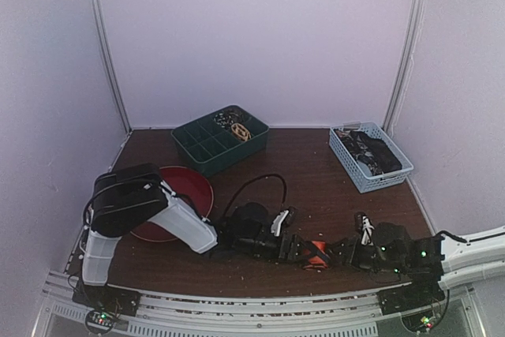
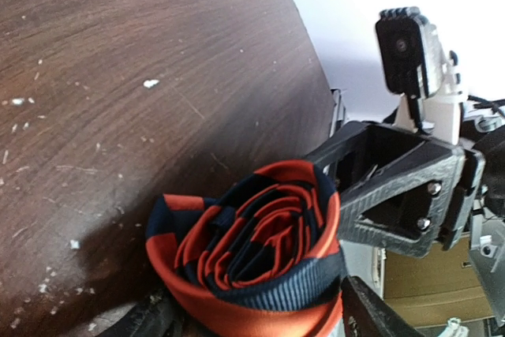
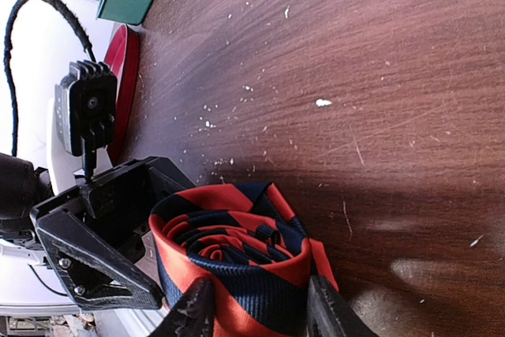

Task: Roll the ties
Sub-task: Roll the tie at the center of the board.

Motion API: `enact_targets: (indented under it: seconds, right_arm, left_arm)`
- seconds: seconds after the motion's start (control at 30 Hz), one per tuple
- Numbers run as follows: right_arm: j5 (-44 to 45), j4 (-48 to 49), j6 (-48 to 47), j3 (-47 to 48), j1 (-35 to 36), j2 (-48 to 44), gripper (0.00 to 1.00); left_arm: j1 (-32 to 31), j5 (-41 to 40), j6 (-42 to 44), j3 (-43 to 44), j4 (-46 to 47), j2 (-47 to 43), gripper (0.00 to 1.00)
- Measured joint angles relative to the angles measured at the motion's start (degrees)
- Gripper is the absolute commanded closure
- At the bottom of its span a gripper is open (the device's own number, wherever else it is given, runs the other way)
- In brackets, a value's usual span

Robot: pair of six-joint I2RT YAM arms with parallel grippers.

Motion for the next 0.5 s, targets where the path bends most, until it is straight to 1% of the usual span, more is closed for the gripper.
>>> enact_targets:
  seconds: [0.23,0.5]
  right_arm:
    - [-0.74,0.81,0.79,-1.51,0.00,-1.29,0.61]
    - [-1.51,0.72,1.31,-2.51,0.00,-2.56,0.61]
  left_arm:
    - [-0.11,1.05,-4.61,-1.07,5.29,1.36,0.32]
    - [-1.07,1.55,-12.59,-3.28,11.04,2.43,0.38]
